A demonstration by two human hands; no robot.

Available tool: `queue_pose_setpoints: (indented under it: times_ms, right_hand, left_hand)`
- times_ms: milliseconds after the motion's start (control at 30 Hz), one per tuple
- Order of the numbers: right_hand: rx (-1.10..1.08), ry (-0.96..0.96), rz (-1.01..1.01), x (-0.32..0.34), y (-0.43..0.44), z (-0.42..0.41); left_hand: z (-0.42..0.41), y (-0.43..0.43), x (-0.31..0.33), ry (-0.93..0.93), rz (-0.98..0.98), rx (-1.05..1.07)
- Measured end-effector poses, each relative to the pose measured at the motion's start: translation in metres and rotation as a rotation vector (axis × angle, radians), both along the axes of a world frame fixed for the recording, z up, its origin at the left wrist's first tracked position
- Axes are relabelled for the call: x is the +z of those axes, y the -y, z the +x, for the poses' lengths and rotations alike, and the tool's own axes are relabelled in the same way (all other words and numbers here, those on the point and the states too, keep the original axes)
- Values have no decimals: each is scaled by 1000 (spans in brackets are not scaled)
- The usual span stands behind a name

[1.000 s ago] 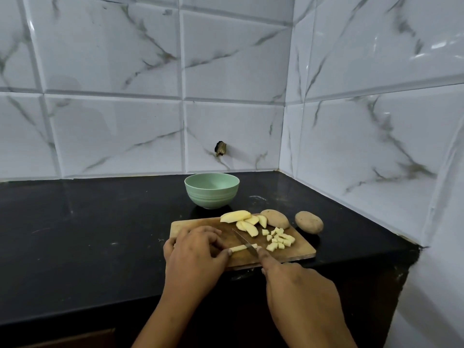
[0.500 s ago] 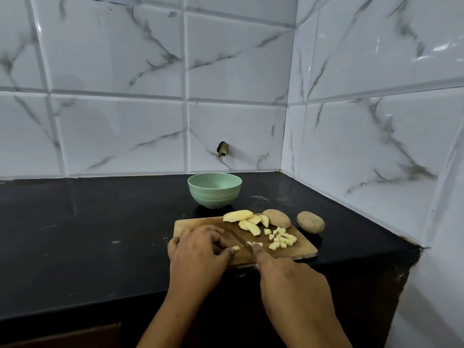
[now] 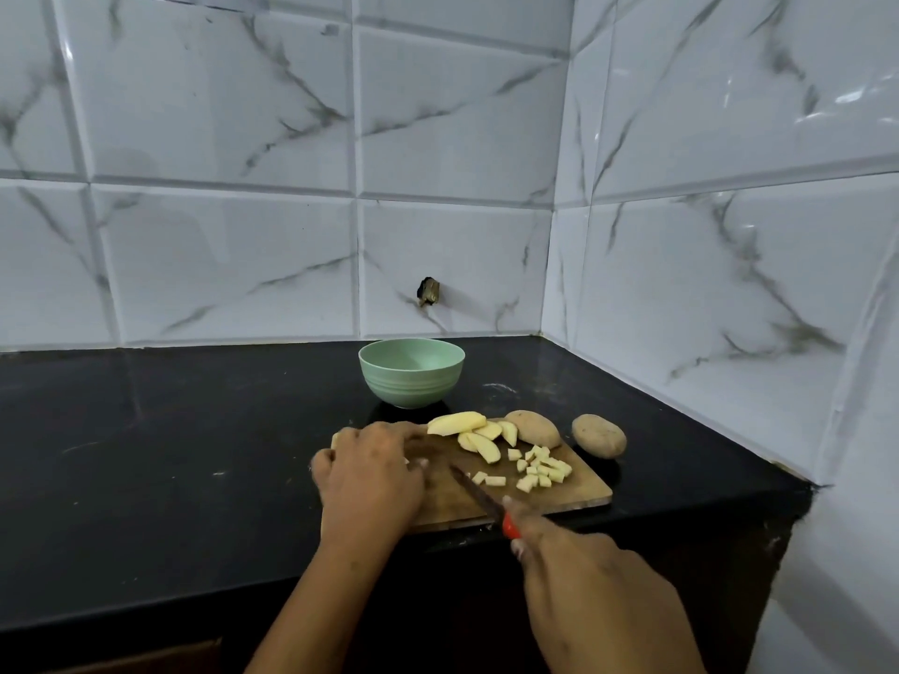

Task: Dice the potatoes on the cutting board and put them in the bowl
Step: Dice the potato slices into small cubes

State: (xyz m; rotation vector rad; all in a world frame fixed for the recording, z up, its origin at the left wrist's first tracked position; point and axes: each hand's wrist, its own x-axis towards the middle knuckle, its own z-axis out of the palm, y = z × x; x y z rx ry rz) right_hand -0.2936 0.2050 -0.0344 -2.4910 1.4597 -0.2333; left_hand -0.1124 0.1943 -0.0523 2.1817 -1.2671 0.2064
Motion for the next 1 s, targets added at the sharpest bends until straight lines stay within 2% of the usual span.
queue_pose_setpoints:
  times_ms: [67,167,367,633,833,1000]
  right_hand:
    - [24,-26,38,-1,-1,5]
    - [-4,-28,-39,-2,3,2]
    - [-58,32,-110,-2,9,-6]
    - [-27,100,-215,-5,2,1]
    - [0,108,-180,-7,3,5]
    - [24,21,-61,-8,3,15]
  left_hand:
    - [6,-6,-2,-1,50,48]
    - [7,-8,-4,26,80,36]
    - [10,-7,-5,-24,-3,-99]
    - [16,-4,-8,-12,-48,-143]
    - [22,-12,-8,-135,-95,-398]
    - [21,-18,-9,-196,-220,-428]
